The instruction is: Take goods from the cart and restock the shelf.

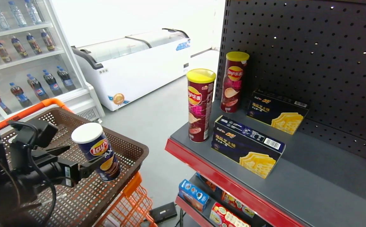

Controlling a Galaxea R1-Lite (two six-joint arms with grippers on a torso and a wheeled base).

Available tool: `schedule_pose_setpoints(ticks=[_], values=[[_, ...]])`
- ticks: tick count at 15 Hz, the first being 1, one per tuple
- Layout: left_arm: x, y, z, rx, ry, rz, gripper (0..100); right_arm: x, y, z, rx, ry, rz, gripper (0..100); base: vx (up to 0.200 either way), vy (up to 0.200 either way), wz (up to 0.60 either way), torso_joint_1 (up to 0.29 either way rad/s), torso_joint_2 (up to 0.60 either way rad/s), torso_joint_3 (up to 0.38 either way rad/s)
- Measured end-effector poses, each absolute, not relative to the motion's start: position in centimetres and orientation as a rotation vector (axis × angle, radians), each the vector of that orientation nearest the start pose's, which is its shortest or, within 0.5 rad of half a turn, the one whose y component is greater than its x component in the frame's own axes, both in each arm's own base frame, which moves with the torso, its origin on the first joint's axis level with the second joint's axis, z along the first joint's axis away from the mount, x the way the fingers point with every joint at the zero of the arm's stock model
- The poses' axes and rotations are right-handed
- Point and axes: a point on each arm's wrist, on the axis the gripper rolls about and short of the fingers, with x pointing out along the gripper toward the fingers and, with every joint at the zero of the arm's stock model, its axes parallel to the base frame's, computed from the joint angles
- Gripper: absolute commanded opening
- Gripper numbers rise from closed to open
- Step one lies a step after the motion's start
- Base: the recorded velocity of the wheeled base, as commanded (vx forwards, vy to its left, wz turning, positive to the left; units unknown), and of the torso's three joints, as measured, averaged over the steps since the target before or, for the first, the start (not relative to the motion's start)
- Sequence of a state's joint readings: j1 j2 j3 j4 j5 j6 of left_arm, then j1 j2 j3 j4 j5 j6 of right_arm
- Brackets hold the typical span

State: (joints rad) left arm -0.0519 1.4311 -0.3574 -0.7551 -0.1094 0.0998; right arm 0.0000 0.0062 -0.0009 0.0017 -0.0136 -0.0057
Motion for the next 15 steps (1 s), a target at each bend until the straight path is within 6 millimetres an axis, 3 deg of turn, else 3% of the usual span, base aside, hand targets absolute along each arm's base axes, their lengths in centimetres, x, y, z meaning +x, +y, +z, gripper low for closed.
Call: schedule_pose_setpoints(ticks=[6, 14, 15], values=[[24.7, -1.6, 11.3, 0.085, 0.301, -0.176, 100, -2.2, 0.0, 7.6, -0.006, 0.007, -0.014, 100, 0.0, 0.0, 0.0, 0.0, 0.0, 0.0], [28.8, -1.7, 9.5, 0.086, 0.285, -0.173, 100, -2.2, 0.0, 7.5, -0.007, 0.008, -0.014, 100, 0.0, 0.0, 0.0, 0.0, 0.0, 0.0], [29.0, -1.8, 9.5, 0.086, 0.278, -0.174, 0, -2.2, 0.0, 7.5, -0.006, 0.008, -0.014, 100, 0.0, 0.0, 0.0, 0.0, 0.0, 0.0]])
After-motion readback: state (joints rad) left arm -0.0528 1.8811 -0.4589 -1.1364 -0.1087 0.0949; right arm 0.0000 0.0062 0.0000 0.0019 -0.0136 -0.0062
